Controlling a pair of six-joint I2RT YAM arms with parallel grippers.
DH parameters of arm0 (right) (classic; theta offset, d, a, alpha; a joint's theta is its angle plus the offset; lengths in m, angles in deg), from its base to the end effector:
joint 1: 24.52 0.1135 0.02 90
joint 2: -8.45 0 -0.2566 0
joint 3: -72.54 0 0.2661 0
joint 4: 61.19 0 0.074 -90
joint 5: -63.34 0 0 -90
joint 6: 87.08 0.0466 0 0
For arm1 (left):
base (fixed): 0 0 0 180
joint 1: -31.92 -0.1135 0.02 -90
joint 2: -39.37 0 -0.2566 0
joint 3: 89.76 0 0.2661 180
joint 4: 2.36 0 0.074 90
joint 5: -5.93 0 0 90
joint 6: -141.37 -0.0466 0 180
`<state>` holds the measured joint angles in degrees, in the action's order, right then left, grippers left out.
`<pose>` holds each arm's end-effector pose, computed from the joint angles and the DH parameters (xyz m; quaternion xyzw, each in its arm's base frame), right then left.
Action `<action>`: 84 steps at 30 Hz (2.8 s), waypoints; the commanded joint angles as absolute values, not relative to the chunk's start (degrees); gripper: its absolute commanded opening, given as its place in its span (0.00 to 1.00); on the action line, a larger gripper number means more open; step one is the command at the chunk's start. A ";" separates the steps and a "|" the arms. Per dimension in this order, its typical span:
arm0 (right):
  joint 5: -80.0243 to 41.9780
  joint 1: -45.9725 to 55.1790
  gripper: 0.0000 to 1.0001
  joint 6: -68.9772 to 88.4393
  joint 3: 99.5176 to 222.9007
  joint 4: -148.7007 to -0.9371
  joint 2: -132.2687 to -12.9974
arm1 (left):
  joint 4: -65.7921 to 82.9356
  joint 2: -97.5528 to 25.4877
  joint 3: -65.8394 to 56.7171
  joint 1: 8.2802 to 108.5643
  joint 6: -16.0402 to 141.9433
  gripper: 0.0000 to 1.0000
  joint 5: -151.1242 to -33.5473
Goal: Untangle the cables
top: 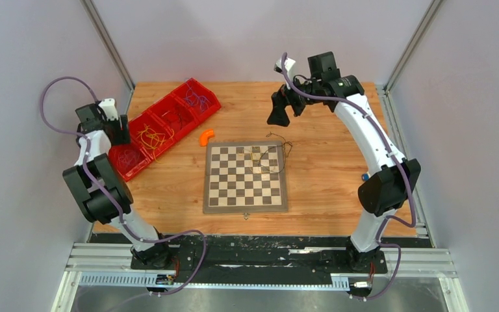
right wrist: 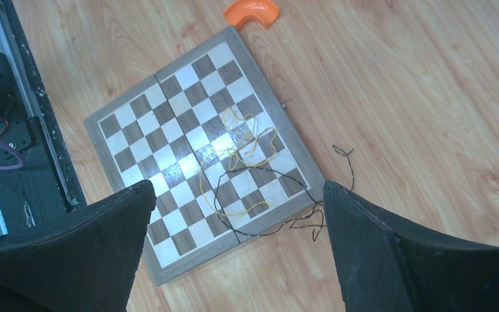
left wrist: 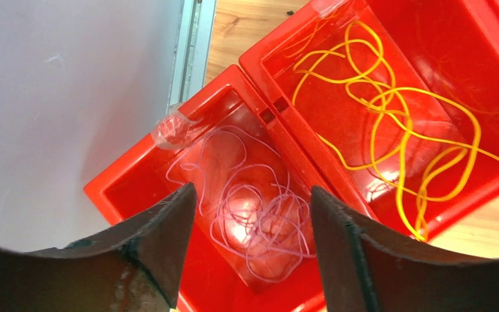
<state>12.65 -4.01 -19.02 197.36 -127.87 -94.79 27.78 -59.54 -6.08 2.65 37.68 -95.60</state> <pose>0.3680 0.1692 0.3832 -0.4348 0.7648 0.3064 0.3635 0.3540 0.1877 0.2119 -0.0870 0.9171 0.0519 0.3856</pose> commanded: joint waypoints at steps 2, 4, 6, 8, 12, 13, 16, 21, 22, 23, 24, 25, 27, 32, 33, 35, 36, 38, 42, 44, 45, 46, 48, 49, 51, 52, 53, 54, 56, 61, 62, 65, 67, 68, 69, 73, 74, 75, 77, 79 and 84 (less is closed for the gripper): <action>9.95 -5.37 1.00 -22.55 195.39 -130.25 -95.84 | 31.48 -49.25 -1.57 2.82 37.98 0.79 -99.21; 9.87 -6.54 1.00 -24.49 194.57 -132.91 -96.79 | 33.58 -46.42 -0.70 3.80 37.21 0.85 -102.34; 9.62 -8.07 0.98 -26.80 193.17 -135.88 -98.03 | 36.47 -44.10 0.25 5.94 34.67 0.95 -106.75; 8.81 -9.48 0.95 -28.67 190.77 -138.17 -99.14 | 39.50 -42.13 0.69 8.76 31.60 0.99 -111.90; 6.35 -10.13 0.89 -30.80 184.82 -139.50 -100.72 | 43.34 -40.25 0.34 14.30 27.84 1.00 -122.85; 6.01 -10.16 0.88 -30.48 183.73 -139.30 -101.23 | 44.64 -40.25 0.26 16.33 26.99 1.00 -125.34; 5.82 -10.14 0.86 -28.64 180.92 -136.34 -103.39 | 46.45 -40.47 -1.17 21.02 25.67 1.00 -126.92; 4.82 -10.19 0.81 -23.81 181.22 -129.60 -108.79 | 47.90 -41.27 -2.26 29.61 26.52 1.00 -125.74; 5.66 -10.26 0.81 -22.76 181.83 -128.96 -109.81 | 48.24 -41.38 -2.19 30.37 27.05 1.00 -125.56; 6.58 -10.28 0.81 -21.76 182.23 -127.30 -110.76 | 48.35 -41.55 -2.11 31.34 27.30 1.00 -124.94; 7.55 -10.24 0.81 -20.62 182.47 -125.79 -111.44 | 48.55 -41.65 -1.93 31.50 27.71 1.00 -124.50; 8.66 -10.24 0.82 -19.58 182.52 -124.46 -112.08 | 48.64 -41.79 -1.67 33.11 27.85 1.00 -123.76; 10.17 -10.12 0.81 -17.67 182.98 -122.40 -114.04 | 48.97 -42.06 -1.01 33.72 28.21 1.00 -122.67; 14.35 -10.53 0.41 -16.98 185.32 -121.90 -118.04 | 52.07 -42.94 1.80 33.84 27.47 1.00 -118.99; 16.74 -10.96 0.24 -17.48 185.42 -122.13 -117.47 | 52.60 -43.06 2.67 33.85 27.16 1.00 -118.40; 21.55 -11.63 0.01 -18.18 185.52 -122.93 -114.70 | 54.00 -43.06 3.47 33.86 25.57 1.00 -117.70; 23.46 -11.86 0.00 -18.46 185.55 -123.14 -112.41 | 54.00 -42.97 3.63 33.86 25.29 1.00 -117.24; 26.57 -11.89 0.00 -19.03 186.12 -123.16 -106.91 | 53.44 -42.44 3.84 33.86 24.74 1.00 -116.69; 32.48 -11.31 0.00 -16.58 191.13 -122.67 -97.06 | 49.29 -39.51 3.95 33.77 25.22 1.00 -119.77; 34.02 -10.45 0.00 -14.85 194.70 -122.12 -94.78 | 44.87 -37.62 3.69 33.77 26.20 1.00 -123.18; 34.14 -9.91 0.00 -13.98 196.16 -121.46 -93.96 | 41.75 -37.05 3.60 33.77 27.26 1.00 -124.37; 34.24 -9.40 0.00 -12.96 197.93 -120.62 -93.45 | 40.05 -36.09 3.69 33.77 27.89 1.00 -126.93; 34.51 -8.47 0.00 -9.89 200.41 -117.89 -92.82 | 36.05 -35.79 5.78 33.83 30.17 1.00 -131.31; 34.51 -8.06 0.00 -8.20 201.62 -116.23 -92.76 | 34.71 -36.05 6.85 33.89 31.79 1.00 -132.70; 34.74 -7.28 0.00 -5.05 203.96 -112.94 -92.85 | 34.28 -37.59 11.32 34.19 34.48 1.00 -136.43; 34.81 -6.90 0.00 -3.98 204.99 -111.66 -92.92 | 34.30 -38.99 14.78 34.53 35.50 1.00 -138.76; 34.65 -6.48 0.00 -2.96 205.88 -110.50 -93.16 | 34.25 -39.63 16.31 34.72 37.49 1.00 -139.98; 34.68 -6.16 0.00 -2.01 206.75 -109.43 -93.34 | 34.24 -40.91 19.17 35.33 38.41 1.00 -142.55; 34.77 -5.47 0.00 0.94 208.52 -106.66 -93.87 | 34.41 -42.38 22.06 37.15 40.45 1.00 -145.48; 34.29 -3.73 0.00 8.55 212.92 -99.32 -95.48 | 32.02 -42.25 20.42 44.73 40.46 1.00 -149.12; 34.16 -3.45 0.00 10.61 213.55 -97.75 -95.71 | 27.66 -42.00 17.69 45.53 43.24 1.00 -149.29; 33.20 -2.28 0.00 13.24 214.53 -94.92 -96.23 | 18.21 -40.96 12.02 49.86 49.35 1.00 -149.51; 32.64 -1.34 0.00 13.67 214.46 -93.92 -96.16 | 13.80 -41.12 9.20 52.38 51.87 1.00 -149.53; 32.38 -0.98 0.00 14.00 214.38 -93.46 -96.14 | 13.35 -41.35 8.32 53.18 51.69 0.99 -149.36; 32.26 -0.67 0.00 14.38 214.23 -92.94 -96.14 | 13.68 -41.91 8.07 54.66 51.53 0.96 -148.43; 31.49 -0.42 0.00 15.52 213.53 -91.81 -95.65 | 15.63 -43.74 8.59 56.15 49.89 0.70 -143.54; 31.13 -0.45 0.00 15.42 212.94 -91.76 -95.33 | 16.84 -43.98 8.91 56.12 49.44 0.63 -142.77; 30.49 -0.48 0.00 15.21 212.22 -91.75 -94.89 | 17.40 -44.00 9.37 56.10 48.63 0.47 -141.55; 28.59 -1.01 0.00 14.88 209.97 -91.52 -93.63 | 19.31 -43.27 9.28 56.05 47.05 0.24 -140.18; 27.41 -2.43 0.00 15.86 207.92 -91.01 -93.05 | 20.80 -41.72 8.45 56.04 45.25 0.11 -138.29; 27.59 -7.07 0.00 19.43 204.28 -90.06 -92.99 | 23.66 -37.42 5.59 55.30 41.05 0.02 -134.98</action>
<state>29.39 -3.68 15.78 206.80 -93.08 -95.27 22.05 -42.71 7.08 56.04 45.13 -138.03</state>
